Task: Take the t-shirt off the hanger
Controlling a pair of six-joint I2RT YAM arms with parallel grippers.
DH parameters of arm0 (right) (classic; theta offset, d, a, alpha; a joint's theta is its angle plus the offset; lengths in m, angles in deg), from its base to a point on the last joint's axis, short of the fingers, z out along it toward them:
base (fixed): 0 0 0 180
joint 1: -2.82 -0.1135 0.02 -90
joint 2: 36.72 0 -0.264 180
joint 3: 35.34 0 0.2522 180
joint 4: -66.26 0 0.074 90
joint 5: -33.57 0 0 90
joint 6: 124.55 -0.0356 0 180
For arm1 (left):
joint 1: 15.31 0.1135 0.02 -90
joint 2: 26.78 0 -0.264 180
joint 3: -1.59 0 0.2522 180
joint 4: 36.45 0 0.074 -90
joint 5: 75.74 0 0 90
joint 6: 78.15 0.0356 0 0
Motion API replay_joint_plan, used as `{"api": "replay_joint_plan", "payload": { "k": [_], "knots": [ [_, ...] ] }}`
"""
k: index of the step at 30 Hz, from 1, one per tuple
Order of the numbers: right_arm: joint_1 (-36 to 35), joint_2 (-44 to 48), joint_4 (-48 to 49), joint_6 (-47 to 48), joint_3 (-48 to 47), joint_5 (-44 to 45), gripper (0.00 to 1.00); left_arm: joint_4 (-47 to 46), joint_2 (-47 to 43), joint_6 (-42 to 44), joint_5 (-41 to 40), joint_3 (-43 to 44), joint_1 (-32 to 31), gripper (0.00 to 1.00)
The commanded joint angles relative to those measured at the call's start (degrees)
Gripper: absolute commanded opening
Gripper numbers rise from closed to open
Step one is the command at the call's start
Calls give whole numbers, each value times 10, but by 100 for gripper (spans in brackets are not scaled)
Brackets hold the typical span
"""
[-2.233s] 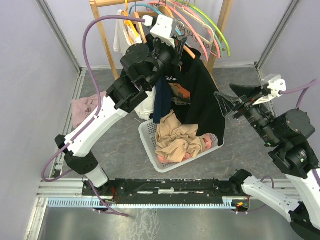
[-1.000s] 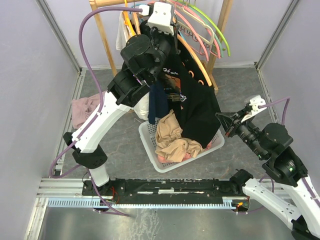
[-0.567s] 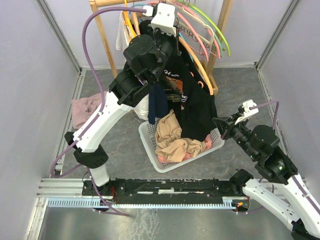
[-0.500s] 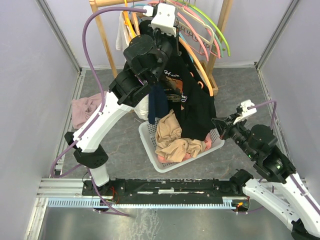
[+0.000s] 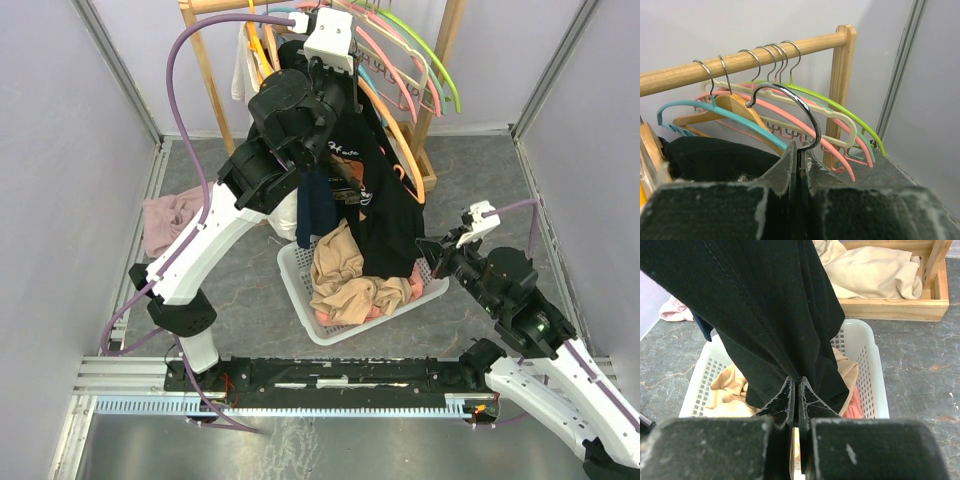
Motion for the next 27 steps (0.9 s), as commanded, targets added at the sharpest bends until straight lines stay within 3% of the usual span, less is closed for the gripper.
{"api": "replay_joint_plan", "payload": {
  "k": [1, 12, 13, 16, 18, 27],
  "knots": [
    [-1, -10, -17, -6, 22, 14, 1, -89, -25, 28, -26, 37, 4, 3],
    [-1, -23, 3, -2, 22, 15, 1, -88, -27, 22, -26, 27, 4, 3],
    [0, -27, 2, -1, 15, 16, 6, -88, -28, 20, -26, 23, 4, 3],
    [0, -38, -2, 6, -7, 29, 45, -88, -33, 13, -18, 7, 3, 3],
    [-1, -43, -2, 16, -26, 40, 57, -86, -40, 5, -11, -11, 3, 3],
    [0, -94, -8, 76, -155, 108, 61, -106, -100, -38, 30, -145, 1, 3]
  ]
}}
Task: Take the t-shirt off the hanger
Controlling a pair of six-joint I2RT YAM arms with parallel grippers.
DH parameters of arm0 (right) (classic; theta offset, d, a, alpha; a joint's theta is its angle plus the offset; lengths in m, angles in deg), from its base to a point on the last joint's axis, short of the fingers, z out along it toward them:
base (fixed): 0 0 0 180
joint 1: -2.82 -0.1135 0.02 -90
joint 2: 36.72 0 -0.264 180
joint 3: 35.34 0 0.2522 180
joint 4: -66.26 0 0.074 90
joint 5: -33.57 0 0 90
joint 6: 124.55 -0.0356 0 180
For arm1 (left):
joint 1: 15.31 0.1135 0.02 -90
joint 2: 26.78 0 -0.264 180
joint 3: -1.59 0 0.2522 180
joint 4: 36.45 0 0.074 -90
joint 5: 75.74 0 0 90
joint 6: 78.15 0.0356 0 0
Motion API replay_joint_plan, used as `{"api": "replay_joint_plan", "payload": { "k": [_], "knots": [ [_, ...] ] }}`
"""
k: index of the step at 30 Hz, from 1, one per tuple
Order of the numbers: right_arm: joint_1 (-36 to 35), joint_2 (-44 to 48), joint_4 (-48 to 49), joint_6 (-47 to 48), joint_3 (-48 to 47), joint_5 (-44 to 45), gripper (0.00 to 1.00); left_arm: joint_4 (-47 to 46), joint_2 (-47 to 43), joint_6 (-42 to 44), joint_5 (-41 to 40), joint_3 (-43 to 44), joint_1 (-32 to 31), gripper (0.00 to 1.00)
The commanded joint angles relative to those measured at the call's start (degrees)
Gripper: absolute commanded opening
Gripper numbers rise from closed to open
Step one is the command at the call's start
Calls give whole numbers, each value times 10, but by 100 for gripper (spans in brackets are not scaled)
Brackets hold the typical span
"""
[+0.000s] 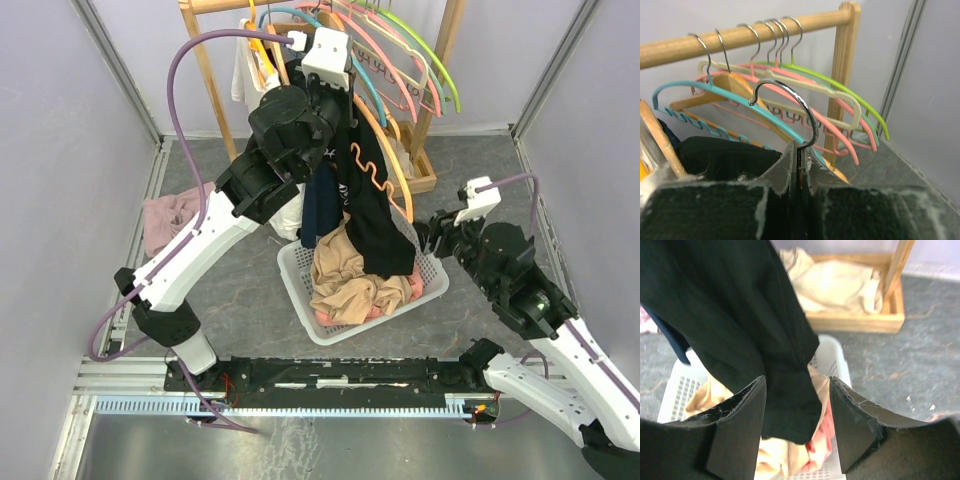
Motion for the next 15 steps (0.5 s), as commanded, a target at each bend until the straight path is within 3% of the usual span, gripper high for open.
{"api": "replay_joint_plan", "payload": {
  "k": [1, 7, 15],
  "knots": [
    [-1, -17, 17, 44, -97, 53, 61, -65, -57, -30, 26, -45, -1, 3],
    [0, -47, 29, 76, -202, 33, 62, -75, -79, -40, 34, -100, -11, 3],
    [-1, -111, 35, 73, -322, -91, 62, -82, -59, -31, 18, -109, -36, 3]
  ]
}}
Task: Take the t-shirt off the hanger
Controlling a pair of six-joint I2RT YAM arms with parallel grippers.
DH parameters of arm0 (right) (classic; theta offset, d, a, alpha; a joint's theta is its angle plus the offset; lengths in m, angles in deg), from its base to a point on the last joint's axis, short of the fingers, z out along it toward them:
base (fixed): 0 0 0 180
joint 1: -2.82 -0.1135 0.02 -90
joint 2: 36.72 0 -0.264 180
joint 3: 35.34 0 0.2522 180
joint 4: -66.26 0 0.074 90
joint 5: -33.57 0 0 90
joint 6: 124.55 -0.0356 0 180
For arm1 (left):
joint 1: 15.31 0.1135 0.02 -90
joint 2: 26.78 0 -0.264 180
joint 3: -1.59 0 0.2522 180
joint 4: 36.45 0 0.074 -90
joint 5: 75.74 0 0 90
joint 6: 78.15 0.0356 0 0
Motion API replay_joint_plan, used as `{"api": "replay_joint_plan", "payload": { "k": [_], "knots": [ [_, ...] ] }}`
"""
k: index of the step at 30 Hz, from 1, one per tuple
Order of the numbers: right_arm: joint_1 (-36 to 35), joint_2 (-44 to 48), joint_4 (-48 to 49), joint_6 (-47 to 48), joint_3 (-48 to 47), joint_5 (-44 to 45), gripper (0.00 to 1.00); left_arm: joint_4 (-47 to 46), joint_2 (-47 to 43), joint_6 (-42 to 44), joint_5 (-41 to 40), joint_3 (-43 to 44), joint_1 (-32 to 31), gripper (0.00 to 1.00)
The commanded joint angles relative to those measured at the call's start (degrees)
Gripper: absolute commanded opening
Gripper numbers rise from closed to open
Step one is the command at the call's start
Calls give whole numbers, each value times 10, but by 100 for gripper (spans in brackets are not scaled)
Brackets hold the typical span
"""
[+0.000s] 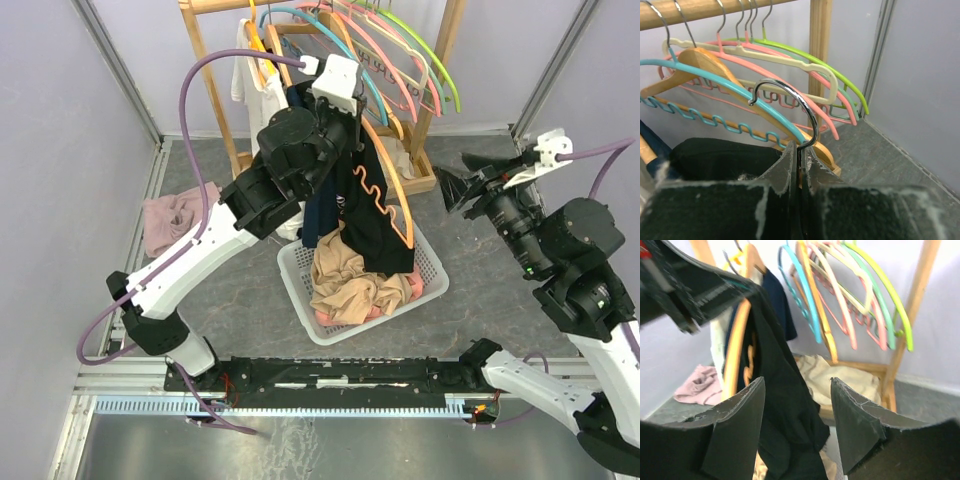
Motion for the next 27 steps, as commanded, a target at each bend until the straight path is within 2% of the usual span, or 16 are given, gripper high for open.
{"api": "replay_joint_plan", "payload": {
  "k": [1, 11, 27],
  "knots": [
    [-1, -41, 19, 3, -60, -89, 62, -54, 2, -12, -11, 16, -17, 3],
    [-1, -113, 24, -20, -103, -139, 63, -46, 53, 6, -42, 65, -42, 3],
    [-1, -130, 6, -28, -59, -99, 62, -51, 65, 17, -51, 84, -54, 3]
  ]
}}
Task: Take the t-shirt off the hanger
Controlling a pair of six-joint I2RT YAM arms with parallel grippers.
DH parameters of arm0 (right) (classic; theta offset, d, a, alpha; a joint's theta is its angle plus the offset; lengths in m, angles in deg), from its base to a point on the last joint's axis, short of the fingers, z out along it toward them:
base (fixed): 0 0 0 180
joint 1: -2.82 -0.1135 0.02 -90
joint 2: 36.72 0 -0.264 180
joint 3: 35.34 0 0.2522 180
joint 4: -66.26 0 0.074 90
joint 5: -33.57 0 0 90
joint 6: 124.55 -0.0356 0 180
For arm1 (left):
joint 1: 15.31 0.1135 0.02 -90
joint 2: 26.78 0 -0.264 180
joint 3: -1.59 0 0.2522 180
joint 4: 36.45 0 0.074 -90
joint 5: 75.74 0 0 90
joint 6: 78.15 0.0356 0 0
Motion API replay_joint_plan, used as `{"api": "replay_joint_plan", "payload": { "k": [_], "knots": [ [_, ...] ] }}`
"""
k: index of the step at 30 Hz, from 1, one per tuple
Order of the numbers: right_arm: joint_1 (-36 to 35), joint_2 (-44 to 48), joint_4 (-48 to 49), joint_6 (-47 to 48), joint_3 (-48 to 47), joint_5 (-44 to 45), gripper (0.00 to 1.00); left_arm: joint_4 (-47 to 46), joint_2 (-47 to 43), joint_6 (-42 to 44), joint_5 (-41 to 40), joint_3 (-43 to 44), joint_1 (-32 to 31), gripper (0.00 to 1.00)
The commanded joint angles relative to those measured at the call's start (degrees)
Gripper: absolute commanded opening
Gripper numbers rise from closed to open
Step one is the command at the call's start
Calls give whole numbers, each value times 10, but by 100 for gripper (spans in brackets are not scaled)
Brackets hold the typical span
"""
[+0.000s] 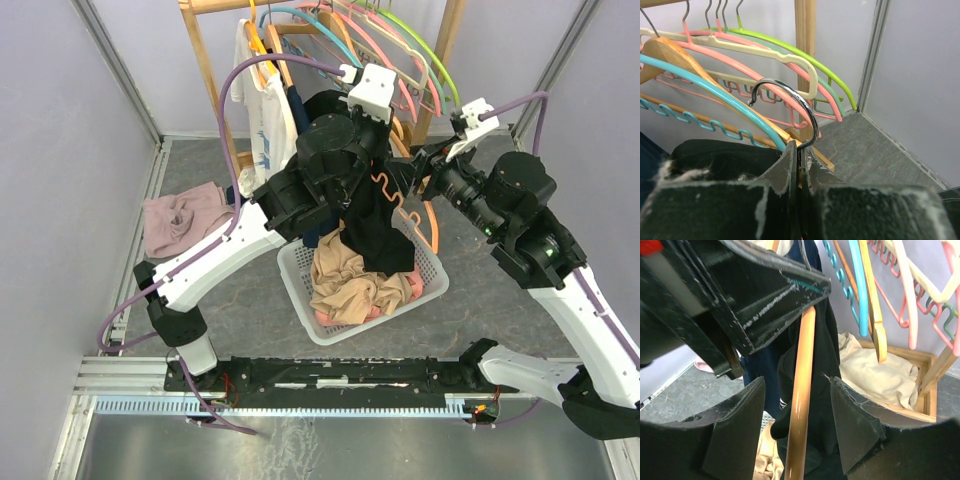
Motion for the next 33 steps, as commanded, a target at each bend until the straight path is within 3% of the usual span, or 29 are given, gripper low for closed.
{"api": "replay_joint_plan", "payload": {
  "k": [1, 5, 16, 18, 21, 23, 33],
  "knots": [
    [0, 5, 6, -9, 14, 7, 61, -52, -5, 11, 4, 37, -7, 3],
    [-1, 9, 7, -10, 23, 12, 52, -52, -5, 11, 5, 38, -11, 3],
    [0, 20, 13, -10, 23, 30, 4, -51, -11, 16, 2, 28, -17, 5],
    [0, 21, 14, -8, 21, 34, 2, -44, -17, 17, 7, 23, -17, 20],
    [-1, 23, 15, -3, 17, 37, 2, -25, -28, 14, 10, 15, -16, 56],
    [0, 25, 18, 1, 15, 39, 2, -23, -47, 15, 6, -5, -17, 67],
    [0, 44, 30, 11, 7, 33, 2, -82, -187, 8, 38, -203, -14, 73]
  ]
}}
